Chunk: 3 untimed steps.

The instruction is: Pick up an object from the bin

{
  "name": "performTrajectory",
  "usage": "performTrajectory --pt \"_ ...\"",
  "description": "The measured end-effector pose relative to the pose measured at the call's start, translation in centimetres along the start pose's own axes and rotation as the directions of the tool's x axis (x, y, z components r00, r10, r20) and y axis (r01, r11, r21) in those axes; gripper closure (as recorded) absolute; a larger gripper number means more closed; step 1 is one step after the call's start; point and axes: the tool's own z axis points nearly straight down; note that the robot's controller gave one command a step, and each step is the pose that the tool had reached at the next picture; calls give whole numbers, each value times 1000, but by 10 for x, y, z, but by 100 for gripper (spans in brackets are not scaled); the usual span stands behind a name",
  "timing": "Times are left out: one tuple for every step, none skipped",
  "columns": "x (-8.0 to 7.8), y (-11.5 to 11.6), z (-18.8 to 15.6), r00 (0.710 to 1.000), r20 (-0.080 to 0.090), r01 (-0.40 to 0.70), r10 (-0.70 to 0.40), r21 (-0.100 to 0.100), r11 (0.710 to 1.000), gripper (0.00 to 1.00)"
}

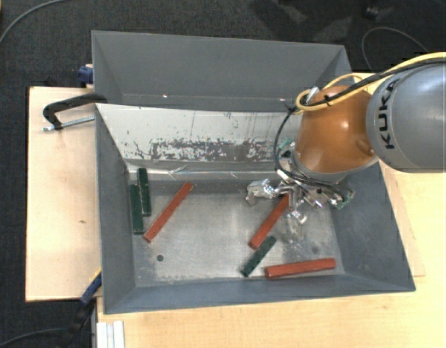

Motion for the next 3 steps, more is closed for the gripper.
performTrajectory --pt "0 -1 -1 1000 2 -2 2 1 1000 100" --pt "-9 28 -127 1000 11 2 -2 9 1000 100" --pt "-5 22 -194 961 6 278 -278 10 961 100"
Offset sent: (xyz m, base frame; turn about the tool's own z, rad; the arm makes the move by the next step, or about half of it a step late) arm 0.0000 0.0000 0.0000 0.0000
